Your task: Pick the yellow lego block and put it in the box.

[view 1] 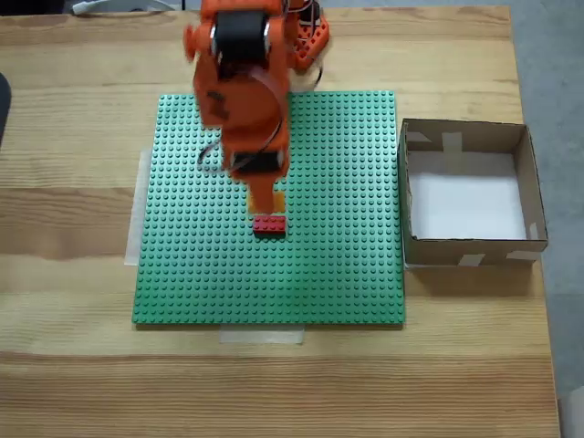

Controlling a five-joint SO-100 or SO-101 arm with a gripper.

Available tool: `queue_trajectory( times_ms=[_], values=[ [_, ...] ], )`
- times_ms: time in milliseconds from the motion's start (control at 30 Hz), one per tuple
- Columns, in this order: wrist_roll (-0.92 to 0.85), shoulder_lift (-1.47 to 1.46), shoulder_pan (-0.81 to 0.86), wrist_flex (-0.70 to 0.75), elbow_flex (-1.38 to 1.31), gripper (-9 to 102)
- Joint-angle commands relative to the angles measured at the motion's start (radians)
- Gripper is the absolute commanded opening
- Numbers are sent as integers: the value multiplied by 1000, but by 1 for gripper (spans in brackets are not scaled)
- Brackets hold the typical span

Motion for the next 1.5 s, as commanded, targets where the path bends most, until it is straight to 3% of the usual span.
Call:
queue_trajectory(
  times_ms=[0, 400, 1100, 1467],
  values=[
    [14, 118, -37, 32, -2, 2],
    [6, 141, -259, 54, -109, 1],
    [28, 120, -411, -222, 49, -1],
    [75, -23, -517, -186, -110, -1]
  ],
)
